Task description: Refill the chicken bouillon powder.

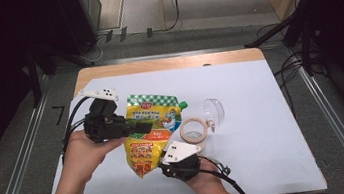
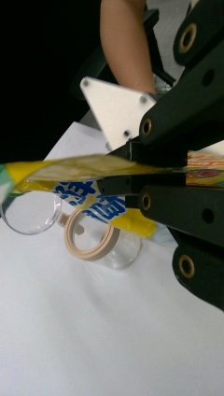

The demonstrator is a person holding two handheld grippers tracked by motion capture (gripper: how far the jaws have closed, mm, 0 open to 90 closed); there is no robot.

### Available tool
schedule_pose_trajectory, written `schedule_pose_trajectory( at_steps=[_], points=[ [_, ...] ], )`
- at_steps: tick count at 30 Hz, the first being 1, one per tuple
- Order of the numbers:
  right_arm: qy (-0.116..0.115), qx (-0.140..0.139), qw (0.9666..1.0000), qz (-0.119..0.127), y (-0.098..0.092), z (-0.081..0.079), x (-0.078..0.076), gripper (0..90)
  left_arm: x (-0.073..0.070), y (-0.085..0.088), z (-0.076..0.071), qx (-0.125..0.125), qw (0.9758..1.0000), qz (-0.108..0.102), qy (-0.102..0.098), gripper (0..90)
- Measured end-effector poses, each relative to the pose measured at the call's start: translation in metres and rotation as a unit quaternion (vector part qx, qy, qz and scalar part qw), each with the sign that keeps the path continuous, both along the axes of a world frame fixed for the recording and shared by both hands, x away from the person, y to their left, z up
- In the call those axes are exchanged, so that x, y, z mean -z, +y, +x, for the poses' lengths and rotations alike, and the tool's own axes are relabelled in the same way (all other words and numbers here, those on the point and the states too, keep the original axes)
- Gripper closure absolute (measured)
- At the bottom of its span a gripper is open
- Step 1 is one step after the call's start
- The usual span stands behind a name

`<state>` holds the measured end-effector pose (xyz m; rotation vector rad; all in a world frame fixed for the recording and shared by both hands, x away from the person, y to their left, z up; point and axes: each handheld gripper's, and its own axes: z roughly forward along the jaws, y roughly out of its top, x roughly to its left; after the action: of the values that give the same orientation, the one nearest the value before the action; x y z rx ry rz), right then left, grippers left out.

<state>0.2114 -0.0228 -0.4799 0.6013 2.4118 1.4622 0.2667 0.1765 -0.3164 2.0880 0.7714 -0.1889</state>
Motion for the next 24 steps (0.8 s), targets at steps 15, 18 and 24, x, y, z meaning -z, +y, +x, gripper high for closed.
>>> schedule_pose_trajectory(
  at_steps=[15,18,24],
  points=[
    [0.003,-0.042,0.9991,-0.001,0.007,-0.016,-0.005,74.5,0.014,-0.022,0.004,-0.016,0.9998,0.009,0.009,84.4],
    [0.005,-0.048,0.9988,0.0,0.008,-0.019,-0.006,73.3,0.017,-0.026,0.005,-0.017,0.9997,0.017,0.011,83.2],
    [0.014,-0.045,0.9989,0.006,0.008,-0.02,-0.012,71.0,0.021,-0.035,0.005,-0.017,0.9994,0.029,0.007,81.3]
  ],
)
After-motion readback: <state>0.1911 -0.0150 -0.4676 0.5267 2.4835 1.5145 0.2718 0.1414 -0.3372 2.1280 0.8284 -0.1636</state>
